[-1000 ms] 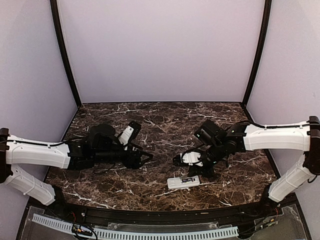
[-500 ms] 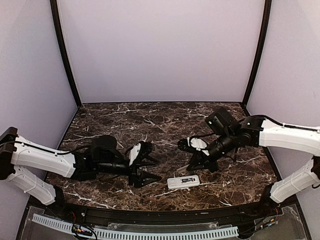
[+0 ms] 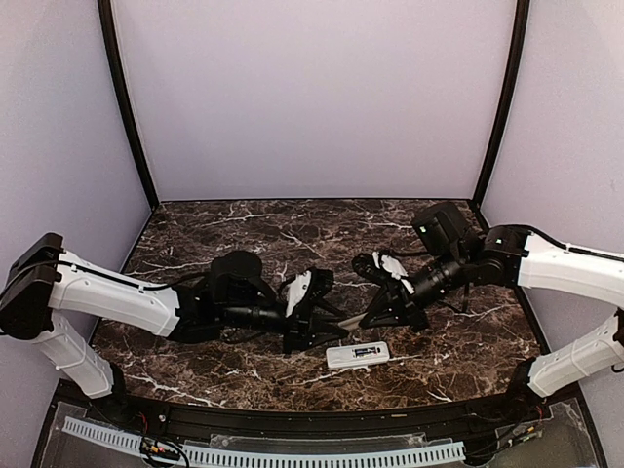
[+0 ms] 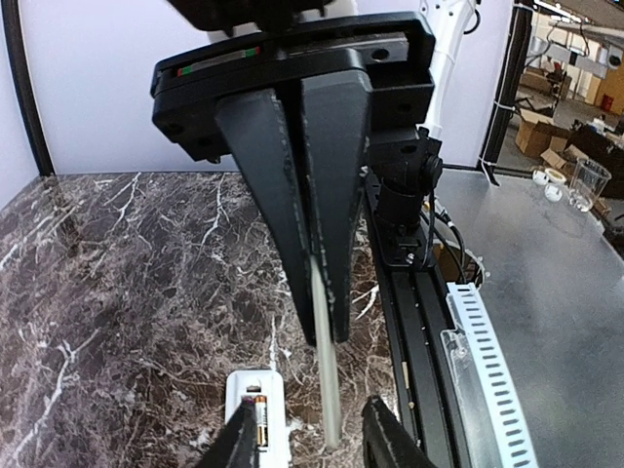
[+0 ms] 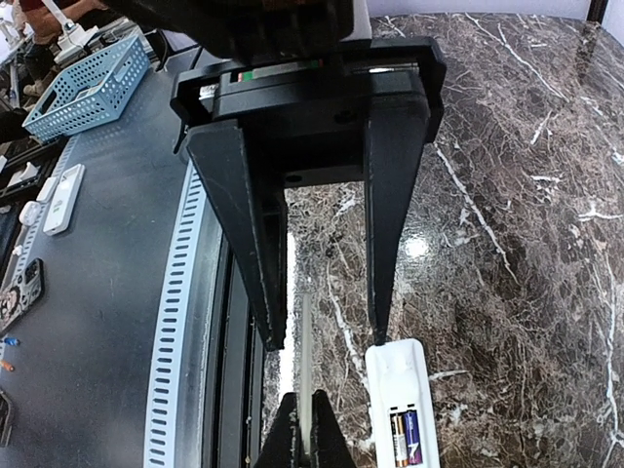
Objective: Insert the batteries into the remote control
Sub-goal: Pass from the right arm to the left
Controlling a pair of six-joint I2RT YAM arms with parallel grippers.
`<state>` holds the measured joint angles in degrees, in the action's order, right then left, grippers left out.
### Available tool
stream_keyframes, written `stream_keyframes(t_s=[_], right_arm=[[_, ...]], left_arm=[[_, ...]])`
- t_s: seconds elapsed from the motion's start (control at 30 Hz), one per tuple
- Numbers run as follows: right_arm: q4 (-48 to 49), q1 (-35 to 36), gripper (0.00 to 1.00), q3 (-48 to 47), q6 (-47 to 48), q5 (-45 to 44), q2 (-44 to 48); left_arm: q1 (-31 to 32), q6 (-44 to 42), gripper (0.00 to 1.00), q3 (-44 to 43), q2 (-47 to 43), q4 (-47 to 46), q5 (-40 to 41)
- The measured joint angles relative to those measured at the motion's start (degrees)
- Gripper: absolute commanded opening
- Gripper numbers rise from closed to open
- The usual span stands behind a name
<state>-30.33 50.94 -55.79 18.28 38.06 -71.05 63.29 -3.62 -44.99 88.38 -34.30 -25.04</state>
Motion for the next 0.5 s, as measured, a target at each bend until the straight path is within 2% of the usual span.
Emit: stream_keyframes(t_s=[0.1,0.17,0.23,0.37,0.4,0.47,0.5], right_arm=[[0.6,0.0,0.0,0.0,-0.4,0.4,0.0],[0.9,0.0,0.0,0.0,-0.6,0.7,0.0],[1.2,0.0,0.0,0.0,-0.8,0.7,0.0],[1.4,-0.2,0.01,0.0,-0.8,0.7,0.5],[1.4,-0.2,0.09,0.1,-0.8,0.6,0.7],[1.7,-0.2,0.31,0.4,-0.5,0.0,1.3],[1.9,-0.2,0.39,0.5,-0.1,-0.2,1.9]], left_arm=[[0.3,0.6,0.16,-0.1,0.0,0.5,-0.1],[0.3,0.9,0.04,-0.4,0.1,1.2,-0.2],[0.3,1.1,0.0,-1.0,0.2,2.0,-0.5],[0.3,1.8,0.0,-2.1,0.2,3.7,-0.7],[0.3,2.0,0.0,-2.5,0.2,4.2,-0.9],[0.3,2.7,0.0,-3.0,0.2,4.6,-0.9],[0.3,3.2,0.0,-3.2,0.2,4.7,-0.9]])
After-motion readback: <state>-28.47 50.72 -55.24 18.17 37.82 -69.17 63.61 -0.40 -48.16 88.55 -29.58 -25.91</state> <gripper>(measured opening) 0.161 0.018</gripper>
